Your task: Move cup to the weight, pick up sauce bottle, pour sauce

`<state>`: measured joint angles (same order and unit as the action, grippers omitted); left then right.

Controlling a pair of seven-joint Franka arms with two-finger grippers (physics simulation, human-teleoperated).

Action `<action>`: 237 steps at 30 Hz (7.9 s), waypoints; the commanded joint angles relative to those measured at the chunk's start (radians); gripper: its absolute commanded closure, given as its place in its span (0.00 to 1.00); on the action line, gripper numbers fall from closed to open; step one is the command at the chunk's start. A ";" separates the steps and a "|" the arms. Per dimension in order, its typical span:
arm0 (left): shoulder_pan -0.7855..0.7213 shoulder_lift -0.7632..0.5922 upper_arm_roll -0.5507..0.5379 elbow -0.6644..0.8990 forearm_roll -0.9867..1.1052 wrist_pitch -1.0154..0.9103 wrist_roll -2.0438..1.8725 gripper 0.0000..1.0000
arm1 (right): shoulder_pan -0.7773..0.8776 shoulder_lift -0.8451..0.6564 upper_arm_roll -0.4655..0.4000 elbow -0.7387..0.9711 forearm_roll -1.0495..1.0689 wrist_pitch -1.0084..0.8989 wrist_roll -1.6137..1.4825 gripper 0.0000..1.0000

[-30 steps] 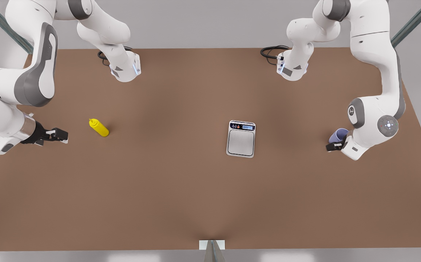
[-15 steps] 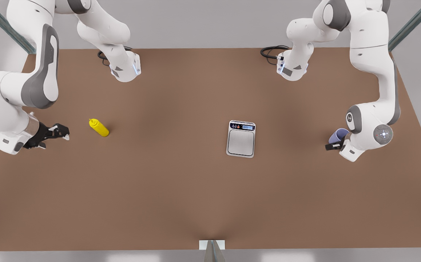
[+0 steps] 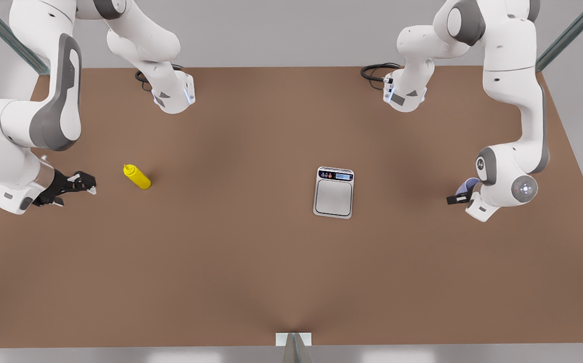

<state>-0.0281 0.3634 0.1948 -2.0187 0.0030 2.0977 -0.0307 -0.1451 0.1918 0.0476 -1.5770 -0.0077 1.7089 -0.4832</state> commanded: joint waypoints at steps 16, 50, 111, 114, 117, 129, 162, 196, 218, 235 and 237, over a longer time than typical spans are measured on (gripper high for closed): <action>-0.003 -0.004 0.017 -0.051 0.117 0.002 -0.043 0.52 | 0.002 0.003 0.000 0.000 0.000 0.002 0.002 0.00; -0.003 -0.066 0.012 -0.049 0.077 0.104 -0.048 0.79 | -0.640 0.379 0.008 -0.479 0.759 -0.060 -2.062 0.00; -0.627 0.115 -0.178 0.293 -0.104 0.079 -0.908 0.45 | -0.475 0.456 0.034 -0.394 0.758 -0.127 -1.979 0.45; -0.624 0.059 -0.164 0.368 -0.107 -0.091 -0.890 0.45 | -0.427 0.388 0.054 -0.293 0.758 -0.156 -1.735 0.45; -0.618 -0.034 -0.052 0.376 -0.182 -0.177 -0.767 0.44 | -0.260 0.316 0.054 -0.181 0.759 -0.091 -1.438 0.45; 0.027 -0.141 -0.110 0.529 -0.006 -0.438 0.000 0.00 | 0.570 0.249 0.049 0.039 0.069 0.416 -0.108 0.45; -0.067 -0.167 -0.012 0.767 -0.069 -0.613 -0.057 0.00 | 1.135 0.675 0.051 0.348 -1.359 0.037 0.129 0.45; -0.067 -0.179 -0.009 0.767 -0.063 -0.619 -0.048 0.00 | 0.289 0.558 0.385 0.310 -0.595 0.219 -0.278 0.45; -0.067 -0.165 -0.005 0.767 -0.057 -0.613 -0.063 0.00 | 0.075 0.703 0.074 0.112 1.051 0.074 -1.723 0.45; -0.069 -0.159 -0.008 0.767 -0.058 -0.614 -0.064 0.00 | 0.082 0.753 0.072 0.077 1.166 0.095 -1.853 0.44; -0.069 -0.159 -0.008 0.767 -0.058 -0.613 -0.064 0.00 | 0.082 0.753 0.072 0.077 1.167 0.094 -1.862 0.43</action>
<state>-0.0964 0.2041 0.1871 -1.2518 -0.0553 1.4847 -0.0951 -0.0623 0.9450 0.1196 -1.5002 1.1588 1.8031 -2.3486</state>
